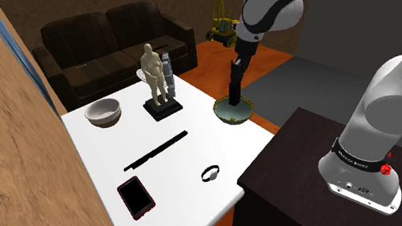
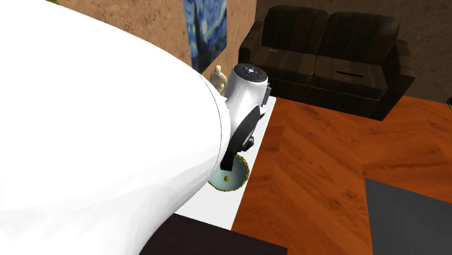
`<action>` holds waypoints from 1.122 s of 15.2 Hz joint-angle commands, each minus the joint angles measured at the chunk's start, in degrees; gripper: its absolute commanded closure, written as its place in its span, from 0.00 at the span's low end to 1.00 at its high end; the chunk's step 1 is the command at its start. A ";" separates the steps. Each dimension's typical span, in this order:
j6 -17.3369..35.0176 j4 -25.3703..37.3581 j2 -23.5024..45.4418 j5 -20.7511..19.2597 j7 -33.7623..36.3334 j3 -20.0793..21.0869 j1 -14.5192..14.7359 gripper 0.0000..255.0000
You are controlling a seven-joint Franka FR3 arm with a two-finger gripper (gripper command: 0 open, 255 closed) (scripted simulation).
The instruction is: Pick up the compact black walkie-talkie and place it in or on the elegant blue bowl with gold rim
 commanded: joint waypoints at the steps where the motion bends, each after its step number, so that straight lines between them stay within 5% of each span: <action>1: 1.92 -0.88 1.03 0.56 -0.53 -0.07 0.26 1.00; 10: 3.22 -1.31 1.93 0.99 -0.98 -0.16 0.44 1.00; 11: 3.22 -1.31 1.93 0.99 -0.98 -0.16 0.44 0.00; 17: 0.94 -0.79 0.16 0.19 -0.47 -0.19 0.00 0.00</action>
